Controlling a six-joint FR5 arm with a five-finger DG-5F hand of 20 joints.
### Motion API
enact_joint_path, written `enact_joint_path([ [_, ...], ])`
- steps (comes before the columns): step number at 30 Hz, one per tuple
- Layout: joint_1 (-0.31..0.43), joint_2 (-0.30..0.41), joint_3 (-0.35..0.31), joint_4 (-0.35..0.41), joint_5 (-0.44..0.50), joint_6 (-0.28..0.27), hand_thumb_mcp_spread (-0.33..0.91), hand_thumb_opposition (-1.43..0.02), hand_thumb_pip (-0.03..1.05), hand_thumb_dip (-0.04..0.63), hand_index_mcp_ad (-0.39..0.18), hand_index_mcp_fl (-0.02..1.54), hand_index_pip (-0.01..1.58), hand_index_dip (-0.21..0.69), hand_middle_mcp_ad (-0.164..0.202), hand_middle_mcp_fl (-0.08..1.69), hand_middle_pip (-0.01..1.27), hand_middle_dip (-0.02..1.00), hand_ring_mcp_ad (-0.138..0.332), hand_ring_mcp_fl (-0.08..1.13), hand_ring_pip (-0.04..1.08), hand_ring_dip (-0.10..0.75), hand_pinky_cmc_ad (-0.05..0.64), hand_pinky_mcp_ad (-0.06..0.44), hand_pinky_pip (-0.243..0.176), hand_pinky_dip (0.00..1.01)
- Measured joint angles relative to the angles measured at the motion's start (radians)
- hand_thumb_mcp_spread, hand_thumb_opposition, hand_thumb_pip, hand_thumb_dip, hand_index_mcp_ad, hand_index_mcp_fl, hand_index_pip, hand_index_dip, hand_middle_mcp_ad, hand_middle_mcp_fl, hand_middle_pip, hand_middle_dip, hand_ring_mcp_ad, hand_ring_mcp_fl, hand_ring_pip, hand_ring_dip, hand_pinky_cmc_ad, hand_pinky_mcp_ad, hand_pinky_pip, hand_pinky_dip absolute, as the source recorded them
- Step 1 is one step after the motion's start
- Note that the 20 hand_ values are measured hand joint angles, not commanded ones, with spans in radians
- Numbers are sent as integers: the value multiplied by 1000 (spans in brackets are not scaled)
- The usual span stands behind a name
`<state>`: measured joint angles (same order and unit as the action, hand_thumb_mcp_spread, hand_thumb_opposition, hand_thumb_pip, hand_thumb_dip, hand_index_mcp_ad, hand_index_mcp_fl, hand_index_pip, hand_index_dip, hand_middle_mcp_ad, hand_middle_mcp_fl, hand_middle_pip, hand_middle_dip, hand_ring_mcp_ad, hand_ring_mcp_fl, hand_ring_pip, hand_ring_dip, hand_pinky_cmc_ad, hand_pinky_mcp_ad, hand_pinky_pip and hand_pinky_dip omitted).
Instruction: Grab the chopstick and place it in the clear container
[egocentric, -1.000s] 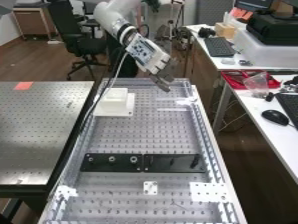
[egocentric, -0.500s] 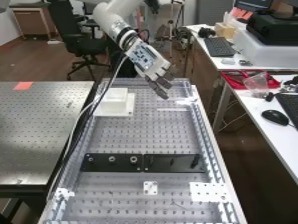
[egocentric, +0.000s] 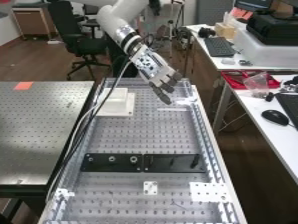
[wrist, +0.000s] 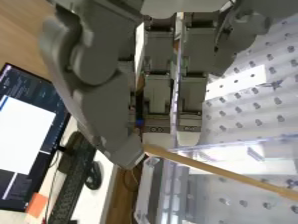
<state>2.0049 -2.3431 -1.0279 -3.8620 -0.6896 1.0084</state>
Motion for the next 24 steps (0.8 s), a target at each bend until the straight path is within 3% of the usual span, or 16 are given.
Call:
enact_joint_path([
  [9, -17, -17, 39, -21, -15, -66, 567, -1051, 609, 265, -138, 740, 1213, -44, 9, 963, 658, 620, 54, 909, 188, 499, 330, 136, -10, 419],
  [17, -20, -47, 99, -47, -23, -158, 567, -1051, 609, 269, -138, 740, 1215, -40, 7, 965, 660, 620, 52, 899, 185, 485, 330, 133, -26, 442],
  [24, -20, -68, 134, -71, -16, -194, 550, -1065, 621, 265, -138, 738, 1215, -38, 10, 967, 660, 620, 44, 899, 202, 483, 330, 134, -28, 443],
])
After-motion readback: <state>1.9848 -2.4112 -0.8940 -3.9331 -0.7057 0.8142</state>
